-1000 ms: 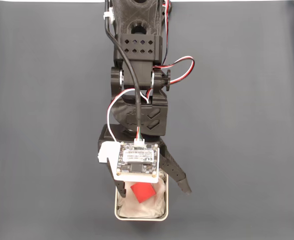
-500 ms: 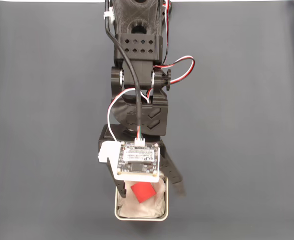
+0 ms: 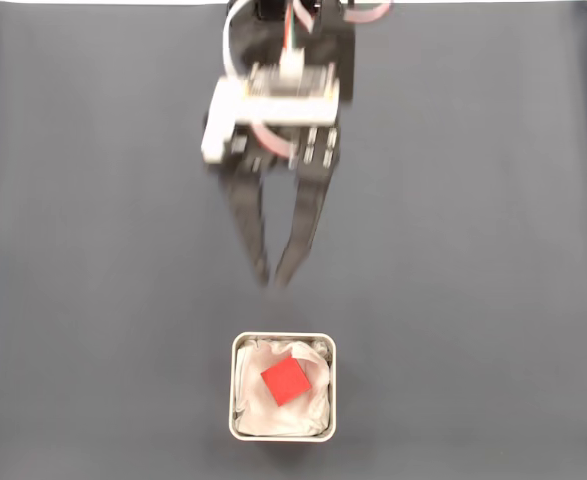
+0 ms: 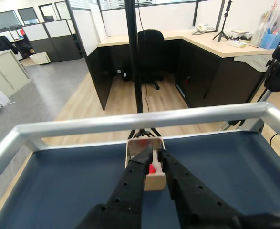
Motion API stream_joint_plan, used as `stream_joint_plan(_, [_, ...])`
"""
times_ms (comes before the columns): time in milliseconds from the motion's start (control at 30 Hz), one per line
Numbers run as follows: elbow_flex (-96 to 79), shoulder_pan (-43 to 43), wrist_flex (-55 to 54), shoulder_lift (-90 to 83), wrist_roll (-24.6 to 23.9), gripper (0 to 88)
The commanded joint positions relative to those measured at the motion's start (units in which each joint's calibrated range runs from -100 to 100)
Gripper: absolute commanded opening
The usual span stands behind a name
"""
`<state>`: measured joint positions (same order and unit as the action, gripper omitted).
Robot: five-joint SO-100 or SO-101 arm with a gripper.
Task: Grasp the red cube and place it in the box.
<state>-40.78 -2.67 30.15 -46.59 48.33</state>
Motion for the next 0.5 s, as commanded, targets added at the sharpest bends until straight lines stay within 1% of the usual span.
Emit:
stream_joint_plan(0, [-22.45,0.9,-1.38,-19.79,1.17,0.0])
stream_joint_plan(100, [-37.23,0.9,1.24,-32.09,1.66,0.0])
stream_joint_plan(233, [-51.1,0.33,7.47,-43.36,1.81,0.0])
stream_joint_plan(367, [-57.76,0.26,15.75,-49.42,1.66,0.0])
stream_joint_plan(467, [-58.95,0.47,26.41,-52.63,2.34,0.0])
